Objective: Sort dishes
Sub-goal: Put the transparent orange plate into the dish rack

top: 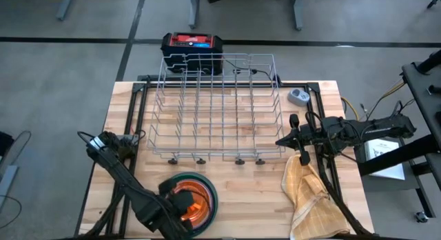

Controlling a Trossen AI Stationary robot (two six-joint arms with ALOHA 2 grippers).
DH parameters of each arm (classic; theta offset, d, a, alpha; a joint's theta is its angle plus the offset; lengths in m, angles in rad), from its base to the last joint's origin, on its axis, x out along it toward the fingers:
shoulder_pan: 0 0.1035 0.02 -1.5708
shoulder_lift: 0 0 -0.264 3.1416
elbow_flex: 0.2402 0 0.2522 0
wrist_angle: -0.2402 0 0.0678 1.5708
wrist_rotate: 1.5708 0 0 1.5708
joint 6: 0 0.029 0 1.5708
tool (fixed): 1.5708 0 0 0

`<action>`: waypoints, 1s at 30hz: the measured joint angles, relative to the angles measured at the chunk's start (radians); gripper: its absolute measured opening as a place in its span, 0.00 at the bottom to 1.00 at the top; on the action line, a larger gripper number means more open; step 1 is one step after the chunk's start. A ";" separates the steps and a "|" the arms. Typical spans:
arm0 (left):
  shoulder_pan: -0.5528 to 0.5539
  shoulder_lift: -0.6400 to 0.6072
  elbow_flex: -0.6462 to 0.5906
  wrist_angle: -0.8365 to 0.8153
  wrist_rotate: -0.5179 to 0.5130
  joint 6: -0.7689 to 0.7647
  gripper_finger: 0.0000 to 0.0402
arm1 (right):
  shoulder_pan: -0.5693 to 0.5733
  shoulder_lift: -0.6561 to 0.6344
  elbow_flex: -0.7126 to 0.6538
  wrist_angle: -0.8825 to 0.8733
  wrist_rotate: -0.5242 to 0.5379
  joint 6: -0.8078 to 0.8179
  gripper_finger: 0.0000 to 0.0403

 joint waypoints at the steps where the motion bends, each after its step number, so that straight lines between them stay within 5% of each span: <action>1: 0.001 0.000 -0.032 0.036 0.017 0.004 0.05 | 0.000 0.000 0.000 0.000 0.000 0.000 0.01; 11: 0.036 -0.009 -0.254 0.038 0.248 -0.186 0.00 | 0.000 0.000 0.000 0.000 0.000 0.027 0.01; 25: 0.030 -0.004 -0.030 -0.269 0.060 -0.223 0.00 | 0.000 0.000 0.000 -0.001 0.000 0.027 0.01; 30: 0.054 -0.004 0.020 -0.373 0.085 -0.358 0.04 | 0.000 0.000 0.000 -0.002 0.000 0.021 0.01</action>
